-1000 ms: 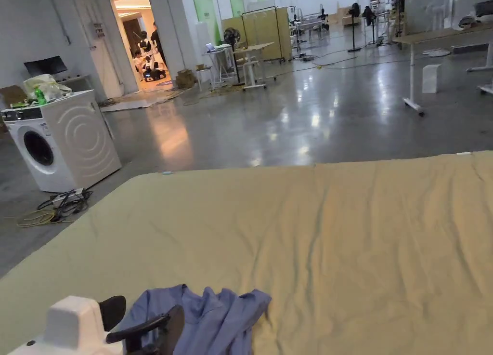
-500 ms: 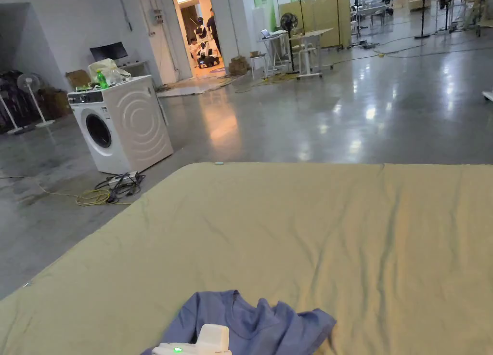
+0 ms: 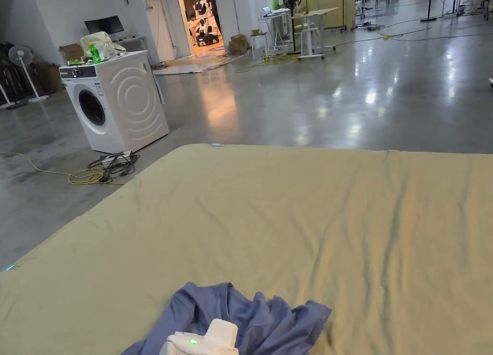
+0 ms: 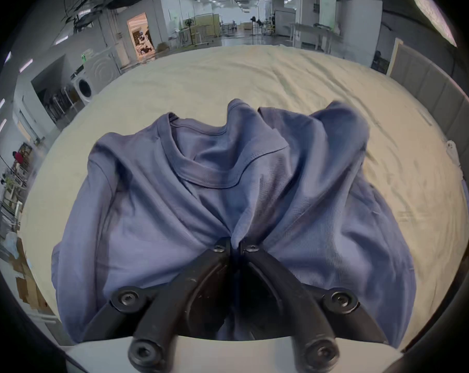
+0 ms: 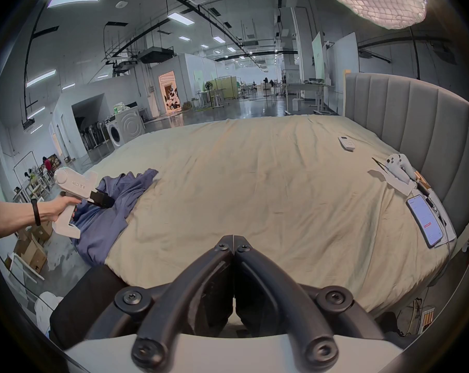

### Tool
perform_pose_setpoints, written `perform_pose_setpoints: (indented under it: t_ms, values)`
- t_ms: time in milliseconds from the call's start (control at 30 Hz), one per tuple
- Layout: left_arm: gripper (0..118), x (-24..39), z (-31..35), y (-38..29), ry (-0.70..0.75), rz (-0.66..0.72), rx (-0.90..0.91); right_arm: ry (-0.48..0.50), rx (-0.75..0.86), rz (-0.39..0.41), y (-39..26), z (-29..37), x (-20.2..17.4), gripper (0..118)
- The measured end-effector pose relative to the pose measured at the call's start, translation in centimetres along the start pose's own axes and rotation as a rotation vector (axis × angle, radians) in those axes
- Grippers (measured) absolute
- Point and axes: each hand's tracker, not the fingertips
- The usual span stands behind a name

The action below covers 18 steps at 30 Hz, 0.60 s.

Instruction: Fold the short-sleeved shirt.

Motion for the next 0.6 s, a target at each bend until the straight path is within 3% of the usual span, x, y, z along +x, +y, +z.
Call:
perform_pose_setpoints:
  t_ms: [100, 167, 300, 367, 467, 600]
  values:
    - [4, -0.9, 0.9, 0.2, -0.024, 0.104, 0.000, -0.001, 0.020, -0.017, 0.0, 1.0, 0.5, 1]
    - [3, -2.0, 2.5, 0.5, -0.070, 0.243, 0.038, 0.004, 0.036, -0.022, -0.2, 2.0, 1.2, 1]
    - [3, -7.1, 6.3, 0.2, -0.125, 0.474, 0.235, 0.005, 0.044, -0.010, -0.9, 3.5, 2.4, 1]
    - [3, -8.1, 9.7, 1.1, -0.074, 0.463, 0.251, -0.001, 0.053, -0.023, -1.4, 4.4, 3.1, 1]
    - [3, -8.7, 14.5, 2.4, 0.009, 0.319, 0.275, -0.039, 0.070, -0.056, -2.0, 5.8, 3.8, 1]
    - [3, -10.0, 18.8, 4.7, 0.039, 0.316, 0.368, -0.046, 0.100, -0.098, -2.2, 7.3, 4.4, 1]
